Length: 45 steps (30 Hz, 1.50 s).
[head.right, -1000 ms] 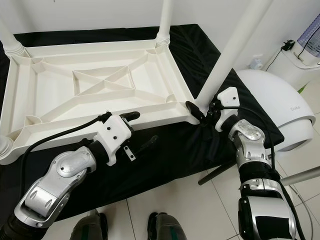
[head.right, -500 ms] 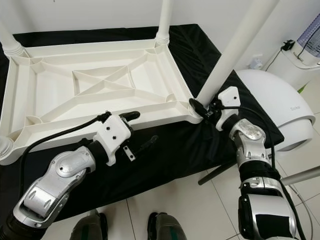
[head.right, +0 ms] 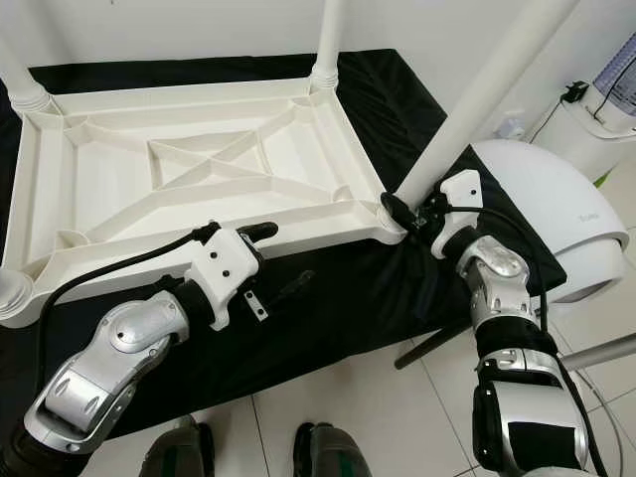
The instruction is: Building children table
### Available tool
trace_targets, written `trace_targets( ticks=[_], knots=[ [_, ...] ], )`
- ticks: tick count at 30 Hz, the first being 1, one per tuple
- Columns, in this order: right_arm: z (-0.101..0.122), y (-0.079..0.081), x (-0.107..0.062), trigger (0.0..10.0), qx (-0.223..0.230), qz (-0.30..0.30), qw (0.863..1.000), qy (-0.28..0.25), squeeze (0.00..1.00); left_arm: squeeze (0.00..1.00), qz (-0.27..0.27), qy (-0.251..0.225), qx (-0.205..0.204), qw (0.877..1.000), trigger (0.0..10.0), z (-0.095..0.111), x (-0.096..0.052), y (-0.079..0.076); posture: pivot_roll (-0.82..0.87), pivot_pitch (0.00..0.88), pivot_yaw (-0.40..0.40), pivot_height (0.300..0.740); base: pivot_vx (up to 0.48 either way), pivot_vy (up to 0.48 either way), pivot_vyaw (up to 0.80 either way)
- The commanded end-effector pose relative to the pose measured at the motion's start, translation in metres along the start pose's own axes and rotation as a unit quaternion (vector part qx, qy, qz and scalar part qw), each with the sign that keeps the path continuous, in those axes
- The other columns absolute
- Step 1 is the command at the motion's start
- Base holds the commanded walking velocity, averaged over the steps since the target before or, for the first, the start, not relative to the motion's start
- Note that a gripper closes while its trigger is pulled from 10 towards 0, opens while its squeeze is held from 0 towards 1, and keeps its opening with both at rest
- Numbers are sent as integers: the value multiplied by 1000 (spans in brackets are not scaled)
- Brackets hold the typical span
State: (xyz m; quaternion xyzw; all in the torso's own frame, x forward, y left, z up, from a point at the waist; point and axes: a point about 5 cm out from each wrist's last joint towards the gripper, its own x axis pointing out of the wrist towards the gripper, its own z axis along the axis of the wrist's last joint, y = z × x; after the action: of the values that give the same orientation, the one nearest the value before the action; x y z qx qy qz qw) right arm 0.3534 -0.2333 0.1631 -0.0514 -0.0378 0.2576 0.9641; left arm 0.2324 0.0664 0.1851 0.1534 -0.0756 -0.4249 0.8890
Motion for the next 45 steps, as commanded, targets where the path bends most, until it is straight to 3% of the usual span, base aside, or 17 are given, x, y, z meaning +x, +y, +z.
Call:
trace_targets(
  ticks=[1,5,16,19,27,37,41,45],
  knots=[
    [-15,-7,-9,10000,35,-32,998,39,0,0,-31,-4,2,999,10000,4,0,-4,18,146,-56,740,0,0,0],
    [-17,-10,-6,10000,45,-38,996,63,0,0,-30,-4,2,1000,10000,4,0,-3,19,147,-57,740,0,0,0],
    [-16,-12,-3,10000,80,-49,993,66,0,0,-26,-4,2,1000,10000,4,0,-3,24,146,-62,740,0,0,0],
    [-14,-14,-1,10000,115,-56,990,63,0,0,-26,-4,1,1000,10000,4,0,-3,23,142,-62,740,0,0,0],
    [-12,-16,-1,10000,120,-60,989,66,0,0,-25,-5,2,1000,10000,4,1,-3,22,137,-62,740,0,0,0],
    [-15,-16,-1,10000,91,-48,990,93,0,0,-25,-6,0,1000,10000,4,1,-5,21,127,-65,740,0,0,0],
    [-11,-13,5,10000,45,-61,994,82,0,0,-24,-7,0,1000,10000,4,2,-5,22,121,-67,740,0,0,0],
    [-12,-10,7,10000,28,-72,994,72,0,0,-23,-7,0,1000,10000,4,2,-5,25,123,-70,740,0,0,0]
  ],
)
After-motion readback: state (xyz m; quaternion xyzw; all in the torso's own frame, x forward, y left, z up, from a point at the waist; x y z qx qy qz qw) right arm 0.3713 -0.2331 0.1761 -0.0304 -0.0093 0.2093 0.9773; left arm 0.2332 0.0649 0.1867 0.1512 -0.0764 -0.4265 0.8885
